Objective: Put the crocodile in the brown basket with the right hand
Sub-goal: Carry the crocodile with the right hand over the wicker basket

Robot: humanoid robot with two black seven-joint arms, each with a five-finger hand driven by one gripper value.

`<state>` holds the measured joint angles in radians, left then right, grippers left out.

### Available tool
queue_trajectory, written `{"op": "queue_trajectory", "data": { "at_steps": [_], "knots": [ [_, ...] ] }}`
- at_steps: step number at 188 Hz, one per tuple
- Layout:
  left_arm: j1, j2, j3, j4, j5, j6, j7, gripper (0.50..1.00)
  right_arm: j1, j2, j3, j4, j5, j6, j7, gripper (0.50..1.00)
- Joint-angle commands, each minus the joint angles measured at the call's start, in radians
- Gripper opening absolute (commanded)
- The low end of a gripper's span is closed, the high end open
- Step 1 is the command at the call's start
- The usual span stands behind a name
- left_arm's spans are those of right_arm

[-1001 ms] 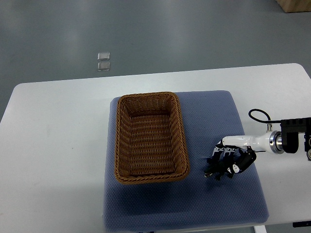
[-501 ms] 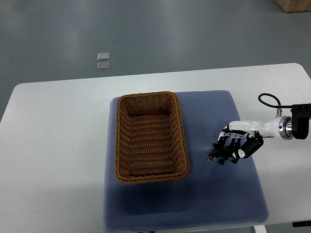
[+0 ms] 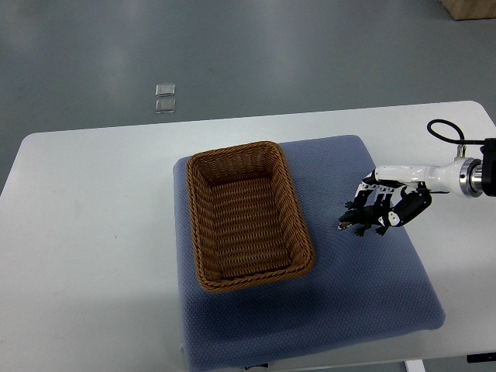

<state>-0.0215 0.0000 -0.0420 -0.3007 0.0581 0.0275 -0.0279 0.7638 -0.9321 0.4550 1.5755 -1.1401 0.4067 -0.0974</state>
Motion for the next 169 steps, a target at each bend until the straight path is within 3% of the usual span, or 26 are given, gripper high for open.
{"op": "queue_trajectory", "data": {
  "at_steps": [1, 55, 87, 130, 169],
  "knots": [
    [0.000, 0.000, -0.001, 0.000, -0.001, 0.000, 0.000, 1.000, 0.000, -0.002, 0.001, 0.001, 0.069, 0.014, 0.002, 0.549],
    [0.000, 0.000, -0.001, 0.000, 0.000, 0.000, 0.000, 1.000, 0.000, 0.004, 0.063, 0.001, 0.281, 0.026, 0.004, 0.596],
    [0.000, 0.000, -0.001, 0.002, -0.001, 0.000, 0.000, 1.000, -0.001, 0.004, 0.103, 0.001, 0.413, 0.090, 0.004, 0.631],
    [0.000, 0.000, -0.001, -0.002, 0.000, 0.000, 0.000, 1.000, 0.006, 0.016, 0.119, 0.000, 0.411, 0.052, 0.002, 0.631],
    [0.000, 0.000, -0.001, -0.003, 0.000, -0.001, 0.000, 1.000, 0.061, 0.099, 0.113, -0.045, 0.365, -0.009, 0.001, 0.629]
  ]
}}
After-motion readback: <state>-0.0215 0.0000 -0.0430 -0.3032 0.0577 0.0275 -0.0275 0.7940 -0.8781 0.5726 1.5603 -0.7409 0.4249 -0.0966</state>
